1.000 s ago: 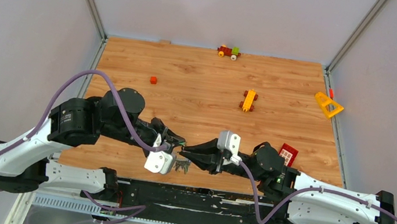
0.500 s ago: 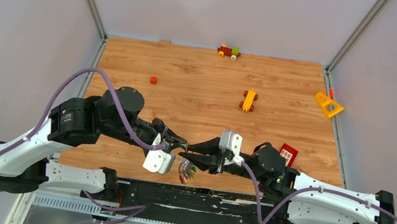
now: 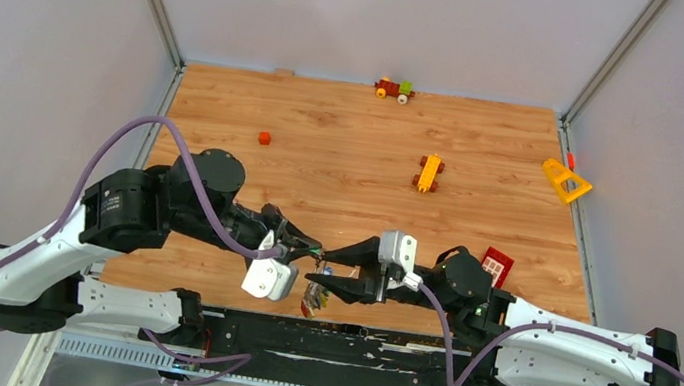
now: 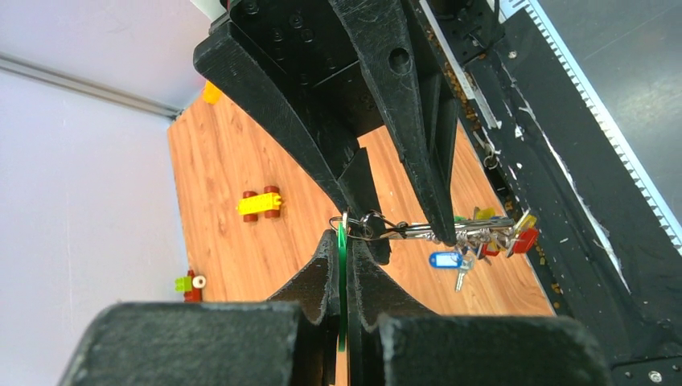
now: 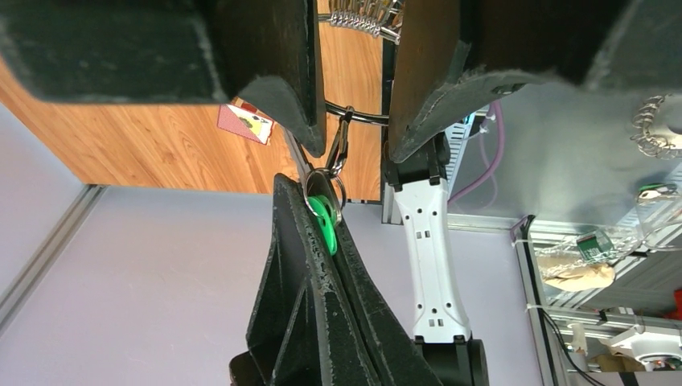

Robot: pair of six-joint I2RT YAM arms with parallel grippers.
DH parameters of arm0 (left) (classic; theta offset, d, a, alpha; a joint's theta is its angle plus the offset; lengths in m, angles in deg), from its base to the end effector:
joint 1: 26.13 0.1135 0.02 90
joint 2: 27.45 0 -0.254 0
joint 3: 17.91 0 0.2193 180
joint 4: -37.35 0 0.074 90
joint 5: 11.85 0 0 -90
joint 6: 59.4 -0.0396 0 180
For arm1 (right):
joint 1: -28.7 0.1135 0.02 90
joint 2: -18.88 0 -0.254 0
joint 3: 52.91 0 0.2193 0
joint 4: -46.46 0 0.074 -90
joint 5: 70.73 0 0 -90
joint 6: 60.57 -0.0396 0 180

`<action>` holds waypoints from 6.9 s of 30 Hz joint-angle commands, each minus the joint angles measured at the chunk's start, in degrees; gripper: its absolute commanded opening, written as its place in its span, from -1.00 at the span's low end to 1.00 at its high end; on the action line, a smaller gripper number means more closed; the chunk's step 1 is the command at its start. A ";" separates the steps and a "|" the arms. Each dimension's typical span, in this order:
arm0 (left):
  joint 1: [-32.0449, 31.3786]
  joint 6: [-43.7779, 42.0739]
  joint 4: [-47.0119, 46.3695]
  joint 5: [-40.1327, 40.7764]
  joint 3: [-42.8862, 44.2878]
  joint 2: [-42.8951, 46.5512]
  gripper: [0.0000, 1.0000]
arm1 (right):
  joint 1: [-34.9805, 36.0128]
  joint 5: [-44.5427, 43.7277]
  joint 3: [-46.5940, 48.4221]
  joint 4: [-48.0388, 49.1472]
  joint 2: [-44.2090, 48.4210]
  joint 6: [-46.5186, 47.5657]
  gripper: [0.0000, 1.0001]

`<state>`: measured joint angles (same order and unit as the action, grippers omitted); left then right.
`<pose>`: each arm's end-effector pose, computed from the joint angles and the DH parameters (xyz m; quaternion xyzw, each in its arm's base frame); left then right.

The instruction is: Remove the keys from the keyring

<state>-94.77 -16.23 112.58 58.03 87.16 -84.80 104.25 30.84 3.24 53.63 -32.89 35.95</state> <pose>0.0343 -0.1252 0.4383 0.7602 0.3728 -0.2433 0.4732 0.0402 0.1879 0.3524 -0.4719 0.4233 0.4892 0.5989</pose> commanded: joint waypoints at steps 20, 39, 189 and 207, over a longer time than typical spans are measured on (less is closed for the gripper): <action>-0.17 0.51 -2.22 -2.62 2.24 1.70 -1.00 | -0.34 3.84 0.26 -0.55 0.28 -0.60 -0.63; -0.13 -0.16 -0.46 -4.92 4.09 1.20 -1.00 | -0.36 6.40 1.23 -4.32 -0.56 1.39 -0.26; -0.11 0.79 -12.66 22.39 -5.46 4.19 -1.00 | -0.32 -24.72 12.63 -20.28 -3.29 -11.57 -1.00; -0.18 5.17 -27.78 28.85 -20.23 10.58 -1.00 | -0.63 -50.74 32.87 -46.50 -13.57 -14.49 -1.00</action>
<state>-94.73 -12.86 89.88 86.44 67.71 -76.75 104.51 -10.16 32.40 11.65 -46.42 22.93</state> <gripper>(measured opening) 0.018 0.112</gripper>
